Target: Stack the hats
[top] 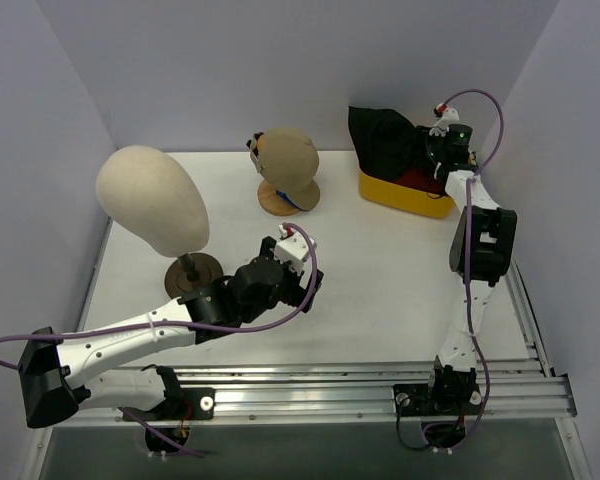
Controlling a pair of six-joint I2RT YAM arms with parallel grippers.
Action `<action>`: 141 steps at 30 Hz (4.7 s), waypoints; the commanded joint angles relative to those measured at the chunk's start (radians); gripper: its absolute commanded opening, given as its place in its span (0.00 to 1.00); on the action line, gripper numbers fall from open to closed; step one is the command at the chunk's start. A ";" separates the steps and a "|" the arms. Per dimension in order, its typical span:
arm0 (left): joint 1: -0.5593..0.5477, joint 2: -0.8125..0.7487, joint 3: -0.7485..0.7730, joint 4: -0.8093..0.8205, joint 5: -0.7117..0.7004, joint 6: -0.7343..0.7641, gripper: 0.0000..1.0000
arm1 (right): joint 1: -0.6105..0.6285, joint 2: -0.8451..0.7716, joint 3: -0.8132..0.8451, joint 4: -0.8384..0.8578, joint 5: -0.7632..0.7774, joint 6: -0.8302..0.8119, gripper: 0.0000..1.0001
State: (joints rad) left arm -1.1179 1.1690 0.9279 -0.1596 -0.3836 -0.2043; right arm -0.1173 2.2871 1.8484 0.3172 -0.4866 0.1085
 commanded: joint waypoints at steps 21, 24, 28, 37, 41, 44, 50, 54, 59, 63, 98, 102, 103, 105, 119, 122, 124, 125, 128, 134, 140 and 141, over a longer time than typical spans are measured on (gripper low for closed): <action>0.006 -0.003 0.031 0.052 -0.054 0.017 0.94 | 0.056 -0.408 -0.067 0.082 0.051 0.040 0.00; 0.013 0.006 0.071 0.016 -0.066 0.002 0.95 | 0.076 -0.501 -0.089 0.062 0.068 0.030 0.00; 0.015 0.000 0.156 -0.076 -0.057 -0.024 0.96 | 0.111 -0.597 -0.092 -0.015 0.106 0.026 0.00; 0.104 -0.037 0.419 -0.260 0.134 -0.136 0.97 | 0.248 -0.794 -0.184 -0.279 0.151 0.099 0.00; 0.147 -0.075 0.410 -0.242 0.265 -0.184 0.99 | 0.321 -0.980 -0.401 -0.221 0.178 0.163 0.00; 0.145 -0.126 0.352 -0.225 0.296 -0.188 0.99 | 0.393 -1.114 -0.597 -0.205 0.236 0.230 0.00; 0.130 -0.193 0.226 -0.255 0.299 -0.228 1.00 | 0.577 -1.385 -0.976 -0.158 0.426 0.318 0.00; 0.096 -0.215 0.117 -0.202 0.247 -0.268 0.94 | 0.619 -1.521 -1.153 -0.135 0.543 0.419 0.00; 0.030 -0.138 0.055 -0.166 0.160 -0.303 0.92 | 0.653 -1.609 -1.314 -0.087 0.606 0.496 0.00; -0.002 -0.085 0.022 -0.092 0.141 -0.311 0.90 | 0.676 -1.609 -1.371 -0.075 0.625 0.533 0.00; -0.013 -0.223 0.313 -0.272 0.014 -0.279 0.91 | 0.702 -1.299 -0.534 -0.208 0.249 0.375 0.00; -0.013 -0.275 0.382 -0.342 -0.060 -0.262 0.91 | 0.711 -1.243 -0.428 -0.185 0.275 0.344 0.00; -0.013 -0.278 0.399 -0.356 -0.069 -0.256 0.91 | 0.709 -1.214 -0.404 -0.187 0.275 0.339 0.00; -0.013 -0.278 0.458 -0.397 -0.096 -0.235 0.90 | 0.712 -1.178 -0.324 -0.196 0.263 0.326 0.00; -0.008 -0.150 0.784 -0.648 -0.478 -0.139 0.83 | 0.783 -0.870 0.076 -0.287 0.180 0.250 0.00; -0.006 -0.170 0.790 -0.646 -0.543 -0.116 0.82 | 0.806 -0.830 0.116 -0.244 0.146 0.246 0.00; -0.006 -0.189 0.786 -0.618 -0.572 -0.086 0.83 | 0.817 -0.804 0.126 -0.190 0.119 0.257 0.00; -0.006 -0.207 0.775 -0.607 -0.581 -0.075 0.83 | 0.823 -0.795 0.132 -0.173 0.114 0.264 0.00; -0.006 -0.242 0.764 -0.572 -0.601 -0.047 0.83 | 0.855 -0.758 0.147 -0.115 0.102 0.267 0.00; -0.006 -0.284 0.755 -0.544 -0.600 -0.030 0.83 | 0.935 -0.658 0.274 -0.110 0.106 0.238 0.00; -0.008 -0.341 0.710 -0.509 -0.577 -0.030 0.84 | 0.995 -0.600 0.345 -0.101 0.112 0.171 0.00; -0.008 -0.350 0.700 -0.499 -0.574 -0.029 0.83 | 1.010 -0.594 0.344 -0.099 0.117 0.166 0.00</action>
State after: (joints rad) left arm -1.1286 0.8436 1.6501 -0.7174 -0.9646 -0.2550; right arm 0.8646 1.6997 2.1479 0.1150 -0.3569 0.3241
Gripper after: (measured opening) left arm 0.834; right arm 0.007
